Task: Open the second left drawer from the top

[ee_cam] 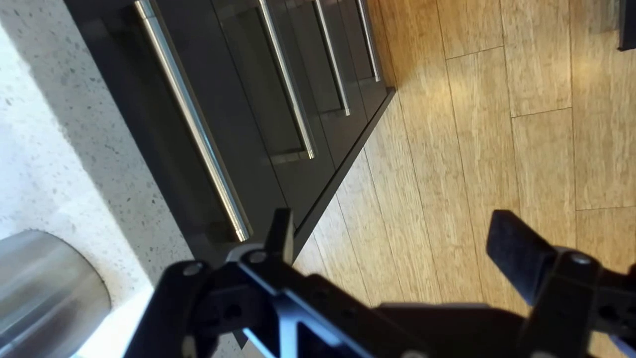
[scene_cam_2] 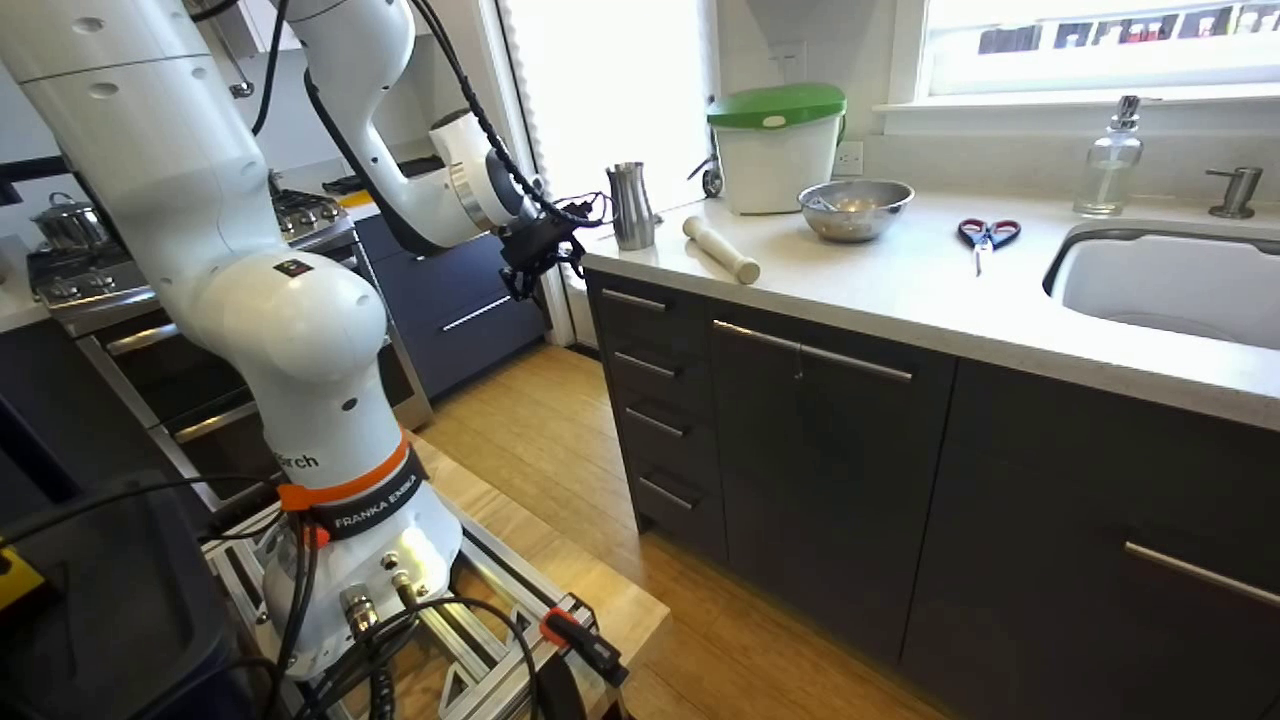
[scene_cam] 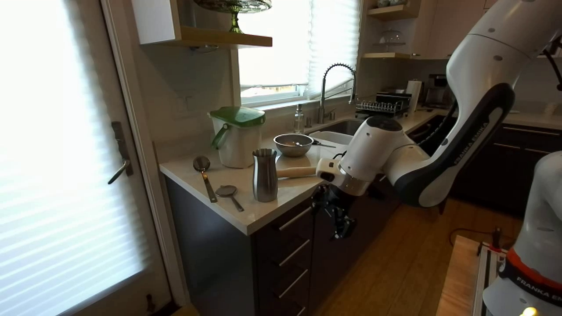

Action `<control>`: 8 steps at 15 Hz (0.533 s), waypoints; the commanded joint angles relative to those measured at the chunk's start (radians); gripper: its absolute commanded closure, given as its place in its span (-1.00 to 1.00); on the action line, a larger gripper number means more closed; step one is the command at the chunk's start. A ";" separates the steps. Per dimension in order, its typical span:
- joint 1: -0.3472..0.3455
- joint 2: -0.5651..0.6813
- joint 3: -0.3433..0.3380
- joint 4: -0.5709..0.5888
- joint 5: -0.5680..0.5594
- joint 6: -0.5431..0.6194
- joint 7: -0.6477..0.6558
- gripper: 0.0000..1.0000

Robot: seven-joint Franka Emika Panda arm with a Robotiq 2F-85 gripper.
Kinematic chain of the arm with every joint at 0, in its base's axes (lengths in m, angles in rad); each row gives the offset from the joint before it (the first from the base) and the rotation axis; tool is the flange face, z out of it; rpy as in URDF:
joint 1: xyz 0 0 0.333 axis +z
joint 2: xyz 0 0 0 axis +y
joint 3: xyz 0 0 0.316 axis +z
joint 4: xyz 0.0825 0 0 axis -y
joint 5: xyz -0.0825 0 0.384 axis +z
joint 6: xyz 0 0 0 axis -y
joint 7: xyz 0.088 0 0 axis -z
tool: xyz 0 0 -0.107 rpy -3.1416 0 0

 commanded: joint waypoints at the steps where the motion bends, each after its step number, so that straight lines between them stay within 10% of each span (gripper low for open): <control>1: 0.000 0.000 0.000 0.000 0.000 0.000 0.000 -1.00; 8: -0.047 0.079 -0.015 0.033 -0.116 0.043 0.002 -1.00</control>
